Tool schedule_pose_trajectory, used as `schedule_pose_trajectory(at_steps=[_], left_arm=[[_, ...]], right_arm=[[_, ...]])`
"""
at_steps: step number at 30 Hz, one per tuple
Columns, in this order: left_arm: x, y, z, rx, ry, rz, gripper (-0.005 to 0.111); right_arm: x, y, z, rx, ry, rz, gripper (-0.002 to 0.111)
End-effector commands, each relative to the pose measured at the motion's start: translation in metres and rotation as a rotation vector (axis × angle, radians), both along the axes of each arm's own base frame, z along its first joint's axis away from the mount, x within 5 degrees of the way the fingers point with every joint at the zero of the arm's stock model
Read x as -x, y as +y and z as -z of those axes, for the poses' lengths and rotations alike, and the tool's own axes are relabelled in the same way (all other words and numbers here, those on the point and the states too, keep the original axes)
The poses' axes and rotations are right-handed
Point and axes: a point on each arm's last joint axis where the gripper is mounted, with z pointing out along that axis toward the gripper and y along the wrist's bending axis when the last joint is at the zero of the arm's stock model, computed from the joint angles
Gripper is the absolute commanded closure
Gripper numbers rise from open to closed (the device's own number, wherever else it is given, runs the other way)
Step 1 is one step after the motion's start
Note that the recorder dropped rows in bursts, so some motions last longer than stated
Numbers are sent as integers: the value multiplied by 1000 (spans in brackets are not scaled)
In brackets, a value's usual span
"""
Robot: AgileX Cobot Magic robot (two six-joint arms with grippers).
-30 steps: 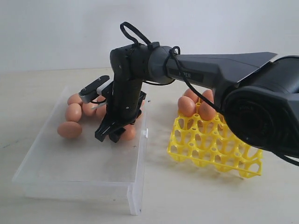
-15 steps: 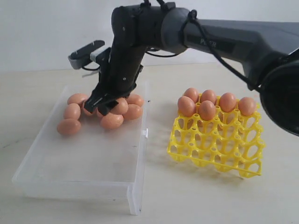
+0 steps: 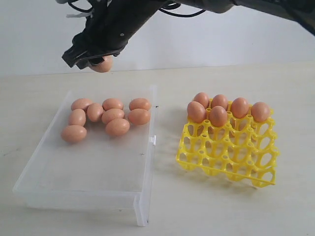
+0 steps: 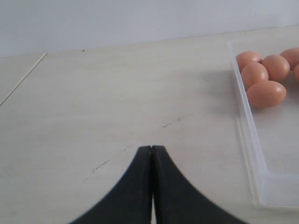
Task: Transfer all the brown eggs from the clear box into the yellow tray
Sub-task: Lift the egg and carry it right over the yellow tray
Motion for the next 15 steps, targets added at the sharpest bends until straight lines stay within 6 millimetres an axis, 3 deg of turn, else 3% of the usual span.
schedule_pose_trajectory(at_steps=[1, 6, 10, 15], left_arm=[[0, -1, -2, 8, -9, 6, 107], [0, -1, -2, 8, -9, 6, 107], [0, -1, -2, 8, -9, 6, 107], [0, -1, -2, 8, -9, 6, 107]], right_arm=[[12, -9, -13, -46, -67, -12, 108], [32, -32, -17, -81, -189, 19, 108], [53, -67, -25, -162, -314, 117, 108], [72, -122, -2, -160, -367, 247, 108]])
